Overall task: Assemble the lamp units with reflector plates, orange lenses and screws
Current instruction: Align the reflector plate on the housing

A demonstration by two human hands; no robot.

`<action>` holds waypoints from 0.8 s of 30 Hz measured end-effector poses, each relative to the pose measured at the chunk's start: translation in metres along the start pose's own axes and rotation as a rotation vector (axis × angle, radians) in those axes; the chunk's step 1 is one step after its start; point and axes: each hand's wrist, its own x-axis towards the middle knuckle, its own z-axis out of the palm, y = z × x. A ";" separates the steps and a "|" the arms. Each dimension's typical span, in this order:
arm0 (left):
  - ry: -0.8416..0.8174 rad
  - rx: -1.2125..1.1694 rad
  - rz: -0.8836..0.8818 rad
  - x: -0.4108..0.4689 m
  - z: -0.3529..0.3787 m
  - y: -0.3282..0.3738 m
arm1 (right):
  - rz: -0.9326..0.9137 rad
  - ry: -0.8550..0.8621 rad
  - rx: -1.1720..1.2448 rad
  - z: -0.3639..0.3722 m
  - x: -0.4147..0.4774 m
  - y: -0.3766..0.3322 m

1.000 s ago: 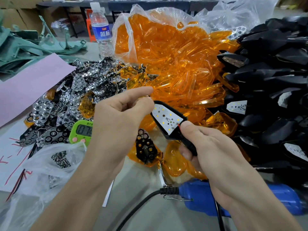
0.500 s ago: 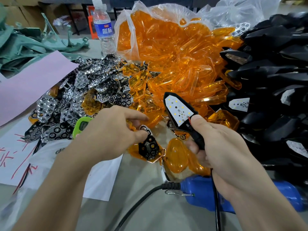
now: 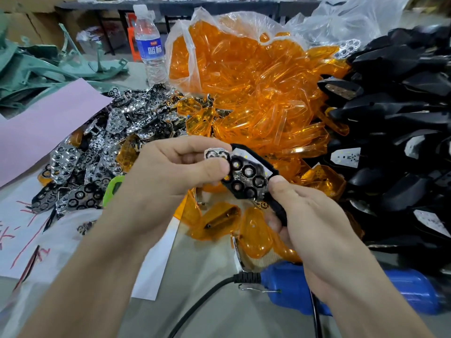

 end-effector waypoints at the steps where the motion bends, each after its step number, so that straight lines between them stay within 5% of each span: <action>1: 0.060 0.044 0.009 0.000 0.005 -0.001 | -0.014 0.000 -0.031 0.001 -0.001 0.001; 11: 0.361 0.574 0.235 -0.005 0.017 -0.009 | -0.042 0.018 -0.111 0.006 0.001 0.008; 16: 0.339 0.307 0.220 -0.006 0.020 -0.004 | -0.010 0.059 -0.057 0.005 0.002 0.008; 24: 0.029 -0.119 -0.035 -0.003 -0.007 0.009 | 0.044 0.036 0.039 0.000 0.005 0.008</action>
